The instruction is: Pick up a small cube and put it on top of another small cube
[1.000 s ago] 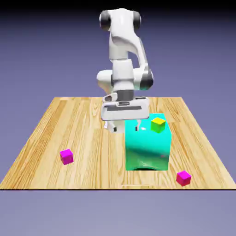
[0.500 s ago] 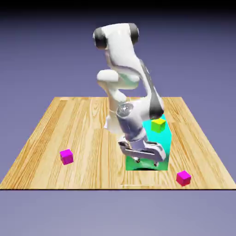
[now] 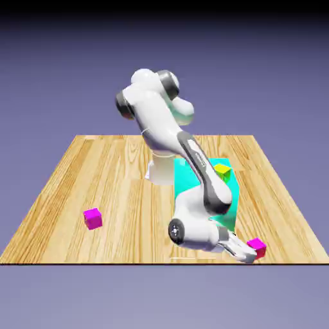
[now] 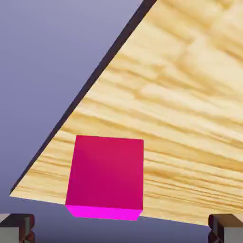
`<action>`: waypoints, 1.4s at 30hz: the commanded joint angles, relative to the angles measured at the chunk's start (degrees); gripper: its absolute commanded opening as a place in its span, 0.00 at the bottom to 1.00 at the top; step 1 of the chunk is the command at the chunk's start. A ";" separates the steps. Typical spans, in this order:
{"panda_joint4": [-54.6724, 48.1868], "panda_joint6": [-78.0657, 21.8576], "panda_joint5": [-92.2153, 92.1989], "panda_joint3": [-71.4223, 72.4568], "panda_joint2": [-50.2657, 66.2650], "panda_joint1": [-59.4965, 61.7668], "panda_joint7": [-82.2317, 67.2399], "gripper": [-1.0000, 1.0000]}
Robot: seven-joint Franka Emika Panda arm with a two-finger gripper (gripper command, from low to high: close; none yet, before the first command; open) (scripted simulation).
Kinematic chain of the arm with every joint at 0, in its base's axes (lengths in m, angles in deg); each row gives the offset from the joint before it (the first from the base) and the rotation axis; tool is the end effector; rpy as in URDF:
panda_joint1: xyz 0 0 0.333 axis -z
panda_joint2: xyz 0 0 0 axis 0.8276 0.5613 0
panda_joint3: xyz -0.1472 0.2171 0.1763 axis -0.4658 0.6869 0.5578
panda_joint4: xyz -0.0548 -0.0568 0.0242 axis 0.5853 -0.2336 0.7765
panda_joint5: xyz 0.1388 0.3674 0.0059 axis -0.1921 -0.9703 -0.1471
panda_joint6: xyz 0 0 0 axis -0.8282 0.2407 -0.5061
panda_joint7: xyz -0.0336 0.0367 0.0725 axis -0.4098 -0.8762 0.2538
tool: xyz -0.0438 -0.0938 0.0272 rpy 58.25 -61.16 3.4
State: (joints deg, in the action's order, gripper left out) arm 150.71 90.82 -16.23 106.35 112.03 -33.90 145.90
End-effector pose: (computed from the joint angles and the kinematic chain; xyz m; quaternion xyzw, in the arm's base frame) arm 0.5693 0.1826 0.0976 -0.4853 0.6736 0.5502 0.0894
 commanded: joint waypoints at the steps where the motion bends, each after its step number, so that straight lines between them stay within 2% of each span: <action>1: 0.00 0.00 0.00 0.00 0.00 0.00 0.00 0.50; 4: -0.07 5.94 -1.24 0.31 4.73 -3.89 -1.89 0.50; 5: -0.07 5.94 -1.24 0.31 4.73 -3.89 -1.89 0.00; 9: -0.07 1.13 -0.65 -1.08 -0.40 -1.28 -0.54 0.00; 19: 0.70 -12.55 22.12 -1.73 -17.93 -16.32 -25.07 0.00; 31: 7.13 -41.49 50.74 -1.31 -42.84 -28.93 -53.30 0.00; 38: 16.93 -58.92 48.39 -3.22 -49.89 -22.35 -50.79 0.00; 40: 18.11 -60.32 46.92 -3.51 -49.94 -20.89 -49.30 0.00; 42: 22.26 -57.52 46.80 -3.77 -51.69 -20.57 -49.94 0.00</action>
State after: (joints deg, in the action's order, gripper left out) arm 172.97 33.29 30.49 102.57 60.35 -54.44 95.99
